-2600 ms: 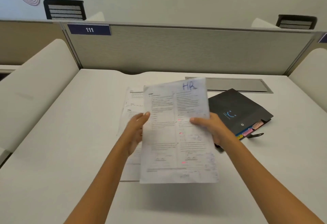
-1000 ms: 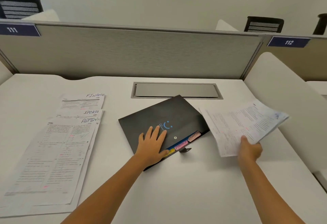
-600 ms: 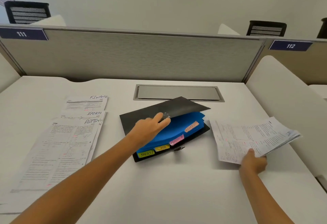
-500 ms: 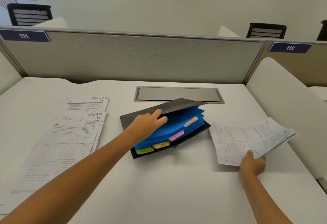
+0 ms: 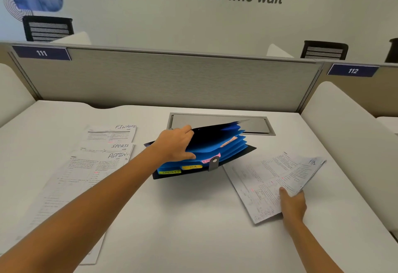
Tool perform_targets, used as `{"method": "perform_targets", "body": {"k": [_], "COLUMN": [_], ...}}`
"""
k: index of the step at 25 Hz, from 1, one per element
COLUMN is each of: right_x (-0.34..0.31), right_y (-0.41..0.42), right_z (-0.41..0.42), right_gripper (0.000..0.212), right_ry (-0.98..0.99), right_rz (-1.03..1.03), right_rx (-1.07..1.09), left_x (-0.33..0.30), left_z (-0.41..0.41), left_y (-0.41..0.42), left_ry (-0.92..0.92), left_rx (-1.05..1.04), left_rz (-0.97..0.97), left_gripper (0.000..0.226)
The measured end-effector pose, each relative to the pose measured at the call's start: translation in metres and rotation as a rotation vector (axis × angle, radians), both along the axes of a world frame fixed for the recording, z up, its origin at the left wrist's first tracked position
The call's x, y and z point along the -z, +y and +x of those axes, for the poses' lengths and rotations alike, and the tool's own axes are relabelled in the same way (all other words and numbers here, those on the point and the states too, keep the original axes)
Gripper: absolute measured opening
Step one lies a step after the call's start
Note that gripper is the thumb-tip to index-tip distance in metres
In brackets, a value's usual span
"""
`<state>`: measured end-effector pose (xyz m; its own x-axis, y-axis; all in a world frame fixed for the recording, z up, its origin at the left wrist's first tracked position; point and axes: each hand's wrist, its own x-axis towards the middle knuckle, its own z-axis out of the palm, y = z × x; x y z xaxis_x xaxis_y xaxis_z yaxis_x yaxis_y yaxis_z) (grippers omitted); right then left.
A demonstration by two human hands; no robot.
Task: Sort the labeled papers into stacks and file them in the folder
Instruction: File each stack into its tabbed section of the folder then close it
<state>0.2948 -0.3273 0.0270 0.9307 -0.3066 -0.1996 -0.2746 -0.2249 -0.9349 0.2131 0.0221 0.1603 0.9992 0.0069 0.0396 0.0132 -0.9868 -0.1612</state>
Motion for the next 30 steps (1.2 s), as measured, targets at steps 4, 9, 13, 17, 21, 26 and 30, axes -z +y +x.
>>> {"method": "perform_targets", "body": {"k": [4, 9, 13, 17, 21, 26, 30], "right_x": [0.001, 0.002, 0.004, 0.006, 0.006, 0.006, 0.006], "right_y": [0.000, -0.002, -0.003, -0.003, -0.002, -0.002, -0.002], "right_z": [0.000, 0.000, 0.002, 0.003, 0.002, 0.001, 0.001], "right_gripper": [0.040, 0.040, 0.041, 0.042, 0.042, 0.042, 0.043], "right_ry": [0.011, 0.011, 0.000, 0.005, 0.010, 0.011, 0.011], "right_rz": [0.001, 0.008, -0.003, -0.019, -0.019, -0.015, -0.025], "right_rx": [-0.040, -0.064, -0.080, -0.087, -0.091, -0.092, -0.095], "left_x": [-0.006, -0.016, -0.014, -0.012, -0.008, -0.010, -0.012], "left_z": [0.004, 0.007, -0.001, -0.008, -0.005, -0.002, -0.005], "left_y": [-0.003, -0.005, -0.004, -0.008, -0.010, -0.015, -0.018], "left_ry": [-0.138, -0.185, -0.185, -0.119, -0.047, 0.002, 0.027], "left_rx": [0.014, 0.028, 0.126, 0.242, 0.159, 0.065, 0.079], "left_rz": [0.049, 0.060, 0.006, 0.005, 0.052, -0.016, 0.060], "left_gripper": [0.024, 0.013, 0.016, 0.032, 0.025, 0.071, 0.066]}}
